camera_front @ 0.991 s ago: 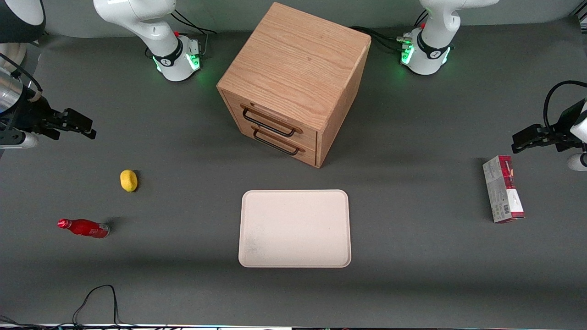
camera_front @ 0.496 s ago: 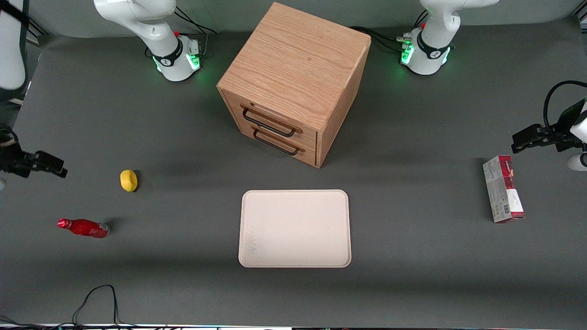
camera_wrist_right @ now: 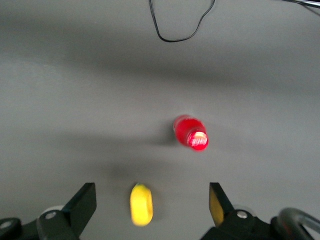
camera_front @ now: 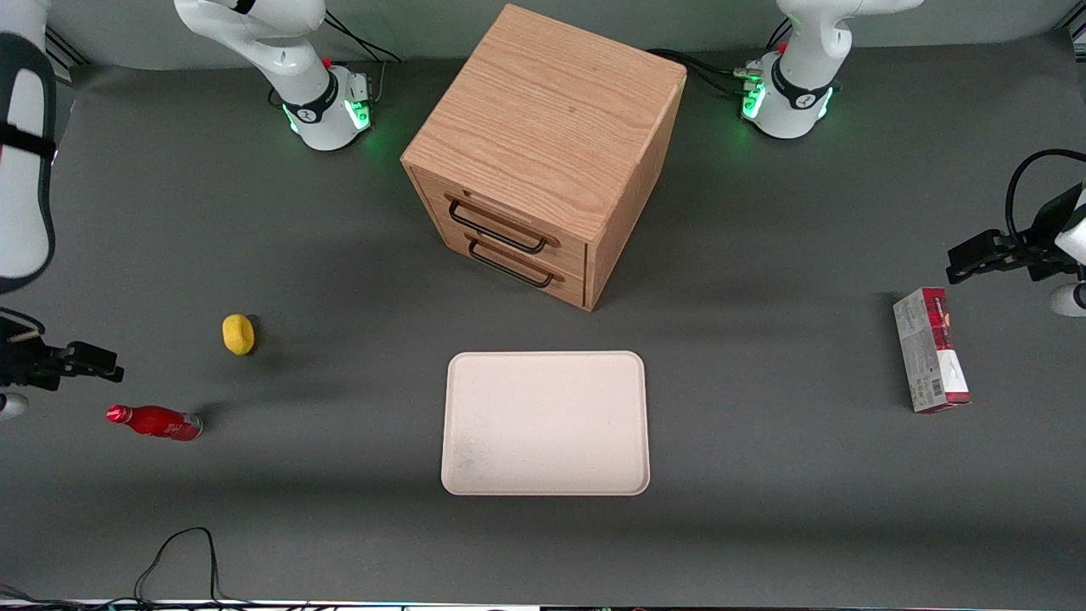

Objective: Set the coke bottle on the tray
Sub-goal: 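Lower the open right gripper down onto the red Coca-Cola bottle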

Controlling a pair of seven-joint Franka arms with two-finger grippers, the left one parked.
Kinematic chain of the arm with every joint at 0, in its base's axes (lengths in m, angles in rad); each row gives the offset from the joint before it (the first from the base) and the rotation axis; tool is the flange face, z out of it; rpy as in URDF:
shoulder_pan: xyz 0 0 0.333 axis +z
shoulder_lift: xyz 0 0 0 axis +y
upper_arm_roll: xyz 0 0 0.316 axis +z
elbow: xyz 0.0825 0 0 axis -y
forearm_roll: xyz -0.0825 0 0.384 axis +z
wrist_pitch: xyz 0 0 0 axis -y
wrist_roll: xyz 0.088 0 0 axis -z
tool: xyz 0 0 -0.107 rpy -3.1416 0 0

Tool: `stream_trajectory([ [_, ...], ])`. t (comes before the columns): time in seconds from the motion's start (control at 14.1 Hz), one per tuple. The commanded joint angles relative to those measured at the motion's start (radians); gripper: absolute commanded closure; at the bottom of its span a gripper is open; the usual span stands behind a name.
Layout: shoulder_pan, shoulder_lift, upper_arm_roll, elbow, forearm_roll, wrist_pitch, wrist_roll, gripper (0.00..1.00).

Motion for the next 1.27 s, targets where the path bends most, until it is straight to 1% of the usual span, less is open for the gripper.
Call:
stream_trajectory([
  [0.0, -0.036, 0.119, -0.003, 0.048, 0.081, 0.061, -0.100, 0.01],
  [0.21, -0.050, 0.164, 0.000, 0.063, 0.084, 0.081, -0.120, 0.01],
  [0.64, -0.060, 0.210, 0.002, 0.052, 0.085, 0.182, -0.138, 0.01],
  [0.85, -0.061, 0.216, 0.002, 0.042, 0.087, 0.188, -0.138, 0.03],
  [0.92, -0.061, 0.216, 0.002, 0.040, 0.087, 0.188, -0.137, 0.06],
  [0.99, -0.061, 0.218, 0.002, 0.039, 0.090, 0.188, -0.135, 0.15],
  [1.13, -0.061, 0.221, 0.002, 0.039, 0.114, 0.194, -0.134, 0.41],
  [1.2, -0.061, 0.221, 0.002, 0.031, 0.116, 0.196, -0.132, 0.53],
])
